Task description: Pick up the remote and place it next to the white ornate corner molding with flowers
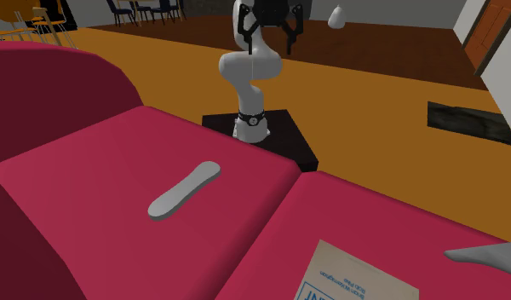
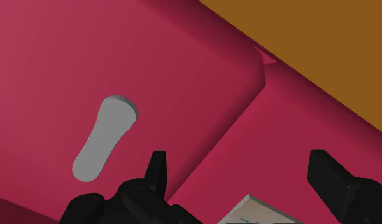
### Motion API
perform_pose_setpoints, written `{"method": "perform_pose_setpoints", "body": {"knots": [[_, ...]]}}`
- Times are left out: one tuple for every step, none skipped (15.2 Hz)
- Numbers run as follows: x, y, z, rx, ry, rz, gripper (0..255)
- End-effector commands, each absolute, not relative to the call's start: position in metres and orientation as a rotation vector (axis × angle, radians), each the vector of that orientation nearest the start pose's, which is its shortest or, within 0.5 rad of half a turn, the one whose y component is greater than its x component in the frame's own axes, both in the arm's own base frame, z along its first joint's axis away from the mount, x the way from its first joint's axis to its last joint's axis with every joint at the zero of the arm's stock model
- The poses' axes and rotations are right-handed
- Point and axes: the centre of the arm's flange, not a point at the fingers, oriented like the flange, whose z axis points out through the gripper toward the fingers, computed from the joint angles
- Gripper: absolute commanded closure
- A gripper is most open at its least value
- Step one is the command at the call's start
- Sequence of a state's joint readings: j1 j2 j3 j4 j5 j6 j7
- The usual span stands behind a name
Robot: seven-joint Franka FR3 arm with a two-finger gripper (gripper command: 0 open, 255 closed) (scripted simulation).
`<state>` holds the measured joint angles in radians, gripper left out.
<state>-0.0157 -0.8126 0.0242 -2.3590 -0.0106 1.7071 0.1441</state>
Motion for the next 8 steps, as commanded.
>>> {"method": "perform_pose_setpoints", "body": {"knots": [[0.313,0.004,0.61,-3.14,0.222,-0.256,0],[0.322,-0.003,0.603,-3.137,0.25,-0.247,0],[0.33,-0.011,0.595,-3.135,0.279,-0.239,0],[0.338,-0.018,0.587,-3.131,0.308,-0.23,0],[0.346,-0.026,0.579,-3.128,0.336,-0.222,0],[0.354,-0.034,0.572,-3.124,0.365,-0.213,0],[0.362,-0.042,0.564,-3.12,0.393,-0.205,0],[0.369,-0.05,0.556,-3.116,0.421,-0.196,0]]}}
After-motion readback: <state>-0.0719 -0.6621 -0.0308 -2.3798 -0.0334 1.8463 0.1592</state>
